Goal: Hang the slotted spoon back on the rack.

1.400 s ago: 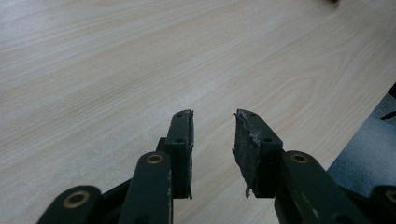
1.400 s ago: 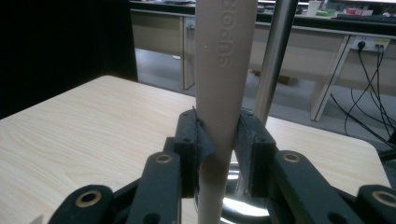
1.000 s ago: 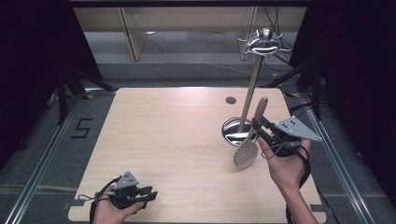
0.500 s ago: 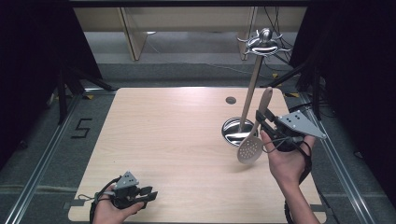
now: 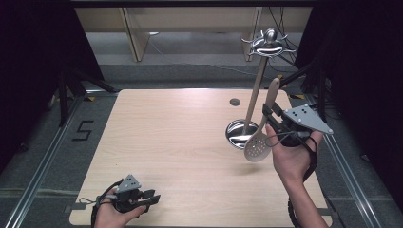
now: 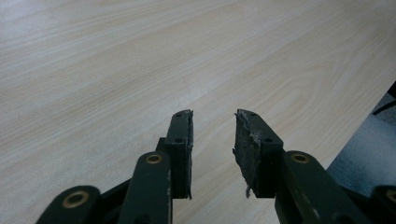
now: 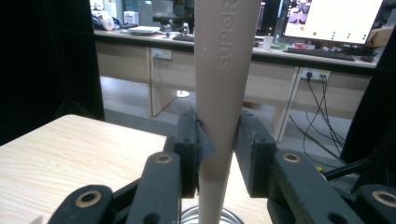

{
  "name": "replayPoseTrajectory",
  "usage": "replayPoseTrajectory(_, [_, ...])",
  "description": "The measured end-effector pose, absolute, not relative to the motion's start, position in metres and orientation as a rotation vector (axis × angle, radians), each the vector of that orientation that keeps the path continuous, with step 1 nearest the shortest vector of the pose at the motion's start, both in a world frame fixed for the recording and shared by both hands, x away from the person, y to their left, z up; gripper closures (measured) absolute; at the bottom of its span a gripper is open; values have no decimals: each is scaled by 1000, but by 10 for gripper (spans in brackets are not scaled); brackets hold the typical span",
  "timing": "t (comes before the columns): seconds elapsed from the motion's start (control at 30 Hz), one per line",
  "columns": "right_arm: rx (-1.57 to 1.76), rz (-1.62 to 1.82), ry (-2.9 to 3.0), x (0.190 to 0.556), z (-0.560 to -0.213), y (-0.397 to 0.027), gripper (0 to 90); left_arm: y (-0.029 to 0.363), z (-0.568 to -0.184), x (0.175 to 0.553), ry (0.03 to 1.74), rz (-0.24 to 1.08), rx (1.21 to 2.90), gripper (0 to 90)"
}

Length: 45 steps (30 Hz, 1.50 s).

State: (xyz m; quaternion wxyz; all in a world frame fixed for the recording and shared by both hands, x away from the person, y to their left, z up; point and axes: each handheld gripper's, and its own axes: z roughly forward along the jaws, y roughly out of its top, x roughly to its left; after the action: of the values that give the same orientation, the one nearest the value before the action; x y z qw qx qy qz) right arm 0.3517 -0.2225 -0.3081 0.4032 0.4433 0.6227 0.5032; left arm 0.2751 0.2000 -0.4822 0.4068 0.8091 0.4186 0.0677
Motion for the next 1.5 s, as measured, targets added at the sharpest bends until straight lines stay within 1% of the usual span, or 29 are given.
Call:
replayPoseTrajectory(1.33, [1161,1229,1567,384,-283,-218,720,200,-482,275,1050,172,2045,659])
replayPoseTrajectory(1.43, [1164,1221,1566,386,-283,-219,720,199,-481,274,1068,183,2030,659])
replayPoseTrajectory(1.5, [1180,1224,1567,388,-283,-219,720,200,-482,275,1050,171,2044,659])
